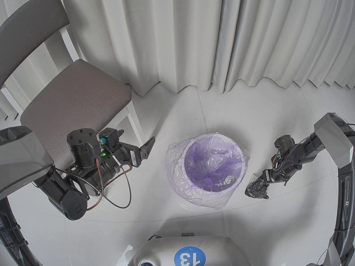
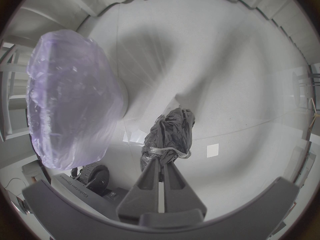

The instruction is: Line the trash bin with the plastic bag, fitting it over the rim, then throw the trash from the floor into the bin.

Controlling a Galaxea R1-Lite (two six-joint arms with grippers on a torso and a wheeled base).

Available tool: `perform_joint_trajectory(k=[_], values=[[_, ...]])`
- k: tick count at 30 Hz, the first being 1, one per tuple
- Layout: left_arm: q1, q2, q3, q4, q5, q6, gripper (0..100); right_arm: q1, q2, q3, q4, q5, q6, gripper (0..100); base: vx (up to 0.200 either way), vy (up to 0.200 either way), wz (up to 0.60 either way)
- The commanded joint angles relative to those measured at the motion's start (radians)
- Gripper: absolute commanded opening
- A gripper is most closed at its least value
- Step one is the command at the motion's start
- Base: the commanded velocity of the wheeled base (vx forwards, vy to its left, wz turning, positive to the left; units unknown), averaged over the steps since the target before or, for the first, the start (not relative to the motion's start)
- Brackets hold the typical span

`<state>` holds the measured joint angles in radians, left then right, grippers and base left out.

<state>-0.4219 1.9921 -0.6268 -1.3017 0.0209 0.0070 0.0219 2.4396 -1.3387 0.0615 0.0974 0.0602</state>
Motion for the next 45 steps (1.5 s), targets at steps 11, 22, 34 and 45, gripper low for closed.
perform_joint_trajectory(k=[11, 22, 34, 45], values=[[-0.001, -0.003, -0.002, -0.002, 0.001, -0.009, 100, 0.010, -0.260, 0.052, 0.009, -0.001, -0.033, 0, 0.000, 0.000, 0.00], [0.015, -0.064, 0.001, -0.042, 0.001, -0.055, 100, 0.104, -0.564, -0.036, 0.222, -0.001, -0.060, 0, 0.000, 0.000, 0.00], [0.015, -0.225, 0.050, -0.044, 0.039, -0.053, 100, 0.256, -0.725, -0.069, 0.235, -0.051, -0.063, 0, 0.000, 0.000, 0.00], [0.008, -0.383, 0.093, -0.034, 0.111, -0.039, 100, 0.401, -0.752, -0.063, 0.193, -0.088, -0.062, 0, 0.000, 0.000, 0.00]])
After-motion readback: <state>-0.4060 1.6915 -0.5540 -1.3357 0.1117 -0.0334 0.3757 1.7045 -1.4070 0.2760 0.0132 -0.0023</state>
